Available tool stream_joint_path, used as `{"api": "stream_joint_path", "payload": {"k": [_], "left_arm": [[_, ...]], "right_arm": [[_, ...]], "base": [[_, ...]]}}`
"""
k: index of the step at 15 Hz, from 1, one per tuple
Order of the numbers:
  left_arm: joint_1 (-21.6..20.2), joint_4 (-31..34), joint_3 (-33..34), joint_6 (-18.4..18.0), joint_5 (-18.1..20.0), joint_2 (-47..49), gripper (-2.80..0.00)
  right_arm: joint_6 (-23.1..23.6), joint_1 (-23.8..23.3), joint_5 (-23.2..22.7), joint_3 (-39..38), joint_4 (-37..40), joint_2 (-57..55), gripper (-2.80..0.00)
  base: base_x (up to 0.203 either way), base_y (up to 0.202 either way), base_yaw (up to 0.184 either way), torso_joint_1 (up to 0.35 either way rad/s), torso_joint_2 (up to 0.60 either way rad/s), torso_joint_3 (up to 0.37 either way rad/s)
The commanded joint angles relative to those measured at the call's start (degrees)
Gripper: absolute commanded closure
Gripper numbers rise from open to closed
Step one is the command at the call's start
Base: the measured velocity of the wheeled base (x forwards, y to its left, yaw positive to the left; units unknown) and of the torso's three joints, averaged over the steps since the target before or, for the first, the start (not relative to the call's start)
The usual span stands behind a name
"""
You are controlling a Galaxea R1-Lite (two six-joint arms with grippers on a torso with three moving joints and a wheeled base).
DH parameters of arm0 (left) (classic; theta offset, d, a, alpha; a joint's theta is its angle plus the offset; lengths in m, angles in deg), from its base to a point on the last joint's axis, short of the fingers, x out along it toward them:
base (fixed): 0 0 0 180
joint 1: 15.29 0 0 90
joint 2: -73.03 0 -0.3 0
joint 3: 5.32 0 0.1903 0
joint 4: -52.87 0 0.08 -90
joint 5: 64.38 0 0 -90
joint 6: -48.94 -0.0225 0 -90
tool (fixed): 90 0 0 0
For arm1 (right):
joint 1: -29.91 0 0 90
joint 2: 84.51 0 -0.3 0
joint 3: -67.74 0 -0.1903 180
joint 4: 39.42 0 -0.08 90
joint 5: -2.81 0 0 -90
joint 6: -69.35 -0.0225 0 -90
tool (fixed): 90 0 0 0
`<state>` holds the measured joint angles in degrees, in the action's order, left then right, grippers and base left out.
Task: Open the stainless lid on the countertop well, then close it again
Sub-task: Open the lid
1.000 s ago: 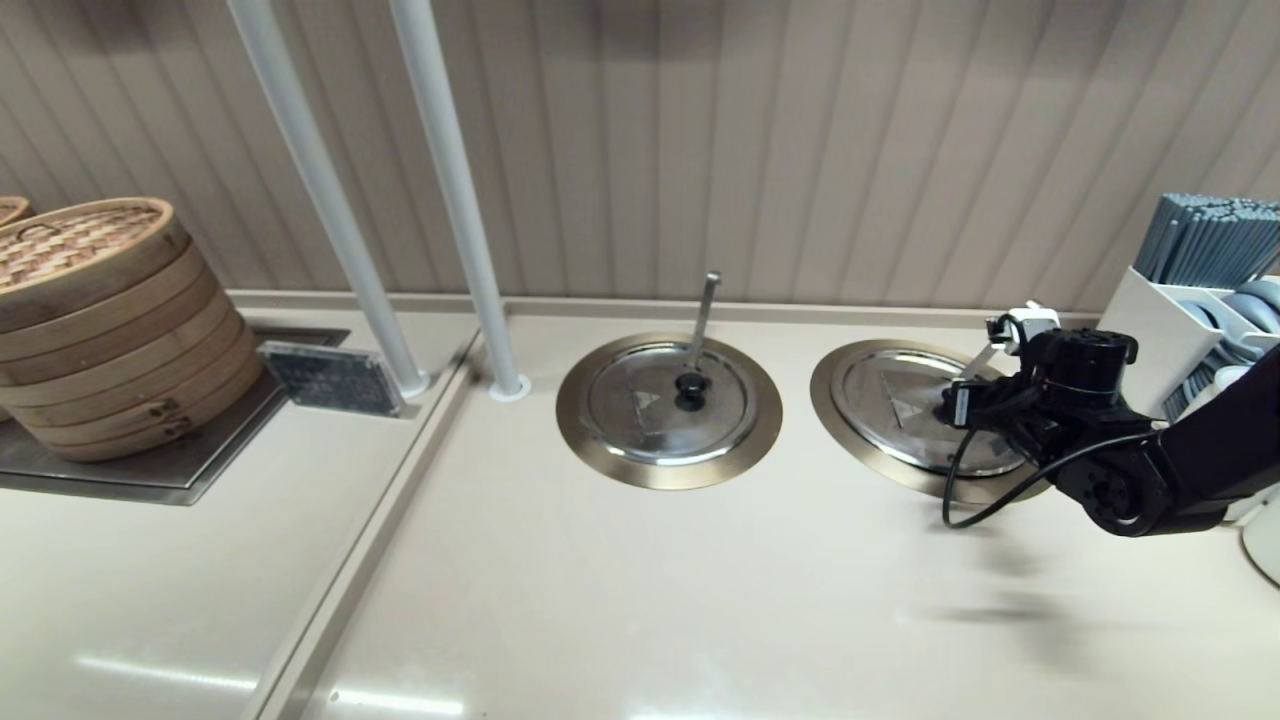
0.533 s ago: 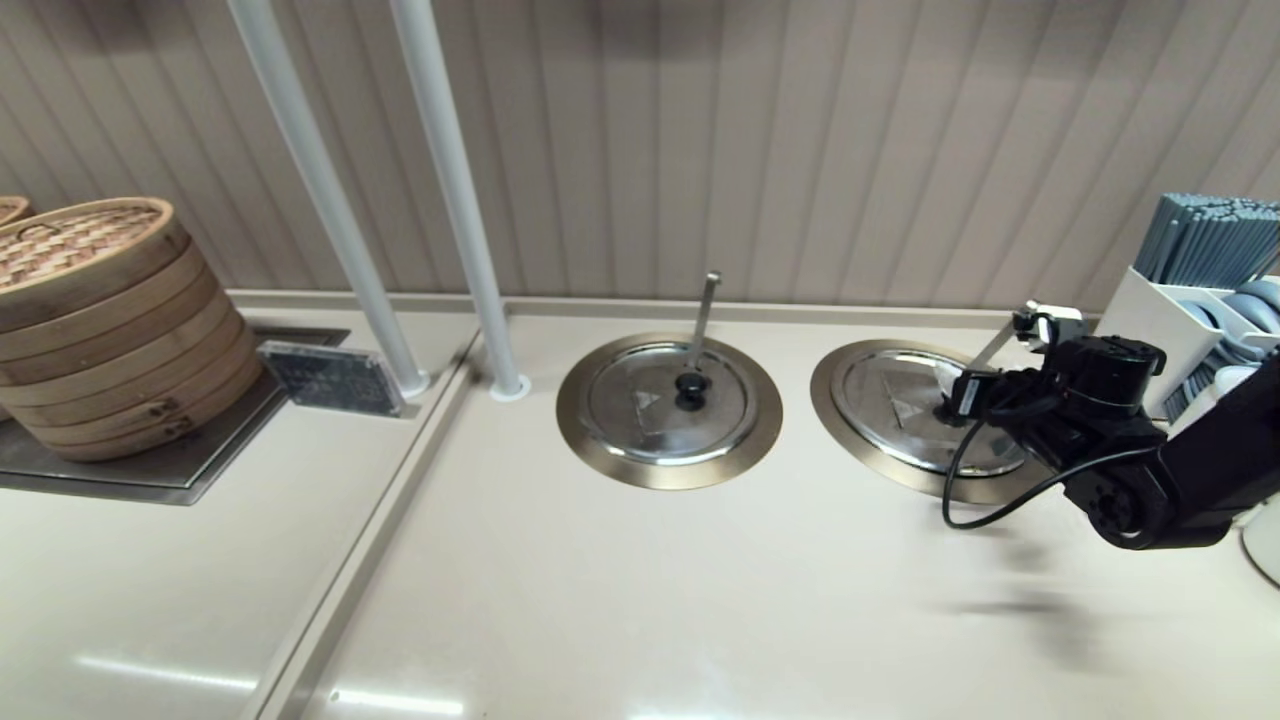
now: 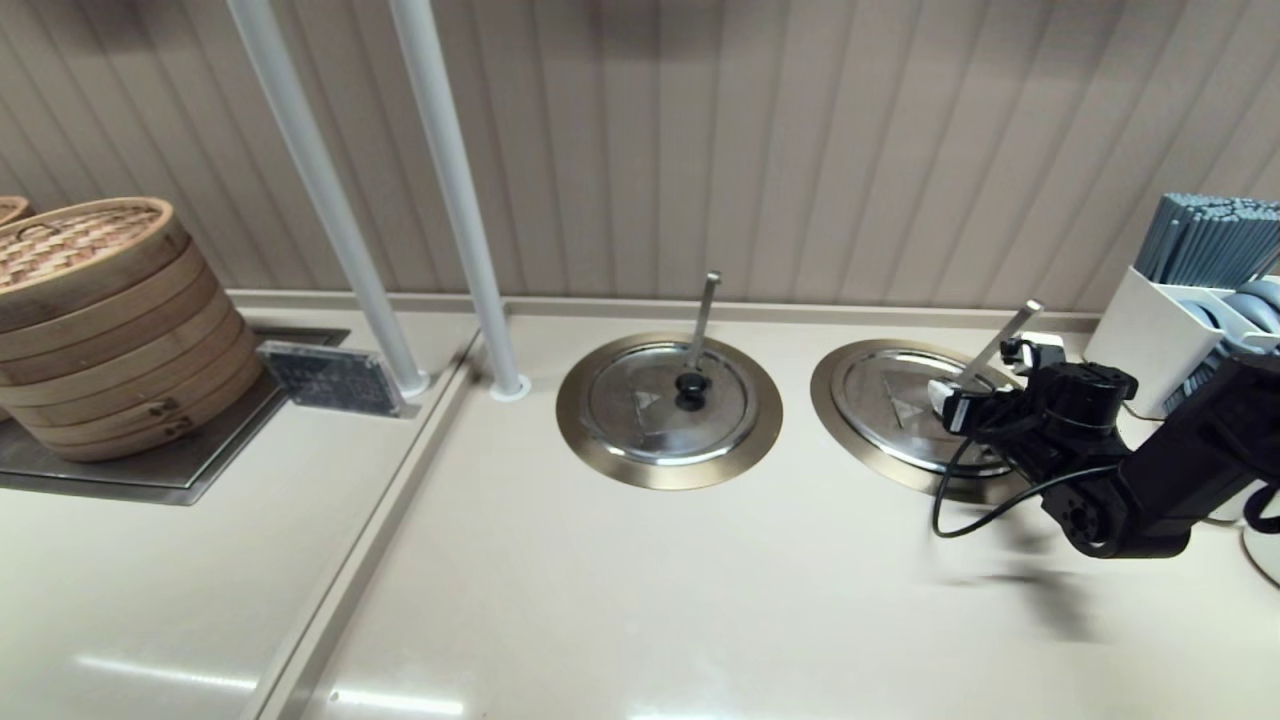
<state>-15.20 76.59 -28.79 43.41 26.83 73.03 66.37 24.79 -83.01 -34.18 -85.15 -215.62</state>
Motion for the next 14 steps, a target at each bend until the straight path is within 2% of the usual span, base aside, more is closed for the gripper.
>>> {"api": "stream_joint_path", "payload": {"k": [1, 14], "left_arm": [[-0.01, 0.0, 0.01, 0.0, 0.02, 0.0, 0.0], [-0.01, 0.0, 0.01, 0.0, 0.02, 0.0, 0.0]], "right_arm": [[0.0, -0.55, 0.04, 1.27, -0.42, -2.58, -2.8], [0.09, 0.73, 0.04, 8.38, 1.84, -6.53, -2.8]], "base": [[0.0, 0.0, 0.0, 0.0, 0.0, 0.0], [0.0, 0.0, 0.0, 0.0, 0.0, 0.0]]}}
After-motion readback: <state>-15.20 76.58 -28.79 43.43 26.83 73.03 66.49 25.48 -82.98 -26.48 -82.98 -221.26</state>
